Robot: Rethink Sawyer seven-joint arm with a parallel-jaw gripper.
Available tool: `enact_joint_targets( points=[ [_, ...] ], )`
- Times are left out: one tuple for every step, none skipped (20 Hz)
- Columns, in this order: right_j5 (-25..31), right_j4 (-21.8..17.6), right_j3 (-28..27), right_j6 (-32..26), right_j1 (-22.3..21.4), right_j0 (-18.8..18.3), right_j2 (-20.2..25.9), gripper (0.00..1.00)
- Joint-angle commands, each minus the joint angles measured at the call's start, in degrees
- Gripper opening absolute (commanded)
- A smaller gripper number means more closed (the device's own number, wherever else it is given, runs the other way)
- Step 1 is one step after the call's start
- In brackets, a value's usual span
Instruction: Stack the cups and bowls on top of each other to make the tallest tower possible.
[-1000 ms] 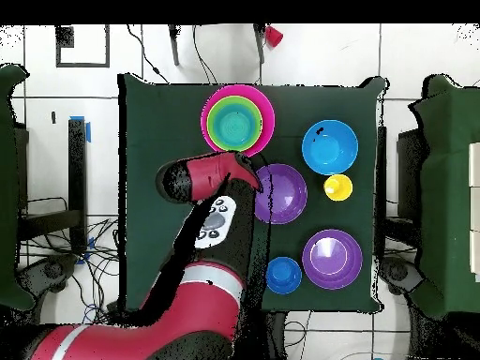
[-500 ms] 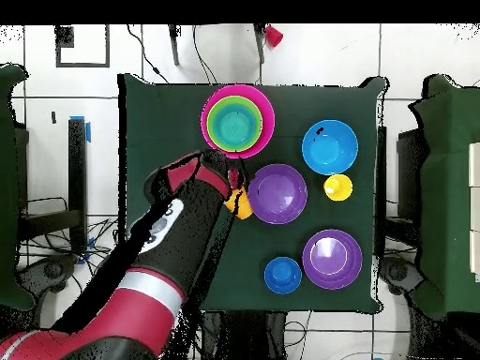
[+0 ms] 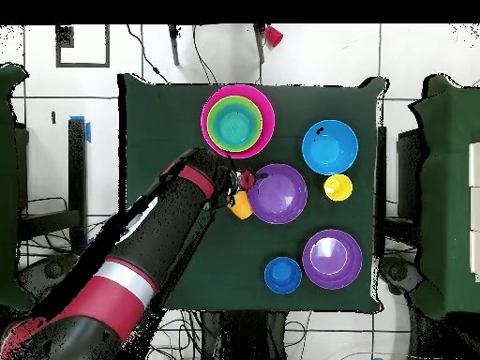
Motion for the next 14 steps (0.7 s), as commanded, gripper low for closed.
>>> enact_joint_targets(
  points=[
    [-5.8,-1.1,-1.9,9.2,3.9,-1.0,2.9,1.00],
    [-6.5,-1.0,-1.3,9.3,3.7,-1.1,3.5,1.00],
    [-6.6,-0.9,-1.2,9.3,3.6,-1.1,3.8,1.00],
    [-7.1,-0.8,-0.7,9.4,3.5,-1.1,4.3,1.00],
    [-7.2,-0.6,-0.5,9.5,3.6,-1.2,4.5,1.00],
    [-7.3,-0.3,0.0,9.1,3.4,-1.5,5.3,1.00],
    [-7.6,0.0,0.2,9.4,3.5,-1.4,5.4,1.00],
    [-7.8,0.2,0.5,9.7,3.7,-1.3,5.6,1.00],
    [-7.7,0.4,0.9,10.0,3.6,-1.0,5.5,1.00],
    [-7.7,1.0,2.4,10.6,3.0,-0.7,6.0,1.00],
    [-7.8,1.1,3.3,10.8,2.5,-0.3,6.1,1.00],
    [-8.6,1.1,5.1,10.1,1.0,-0.2,7.0,1.00],
    [-9.1,1.2,6.2,8.8,-0.4,-0.7,8.4,1.00],
    [-9.5,1.4,8.1,5.5,-3.1,-2.0,11.5,1.00]
  ],
)
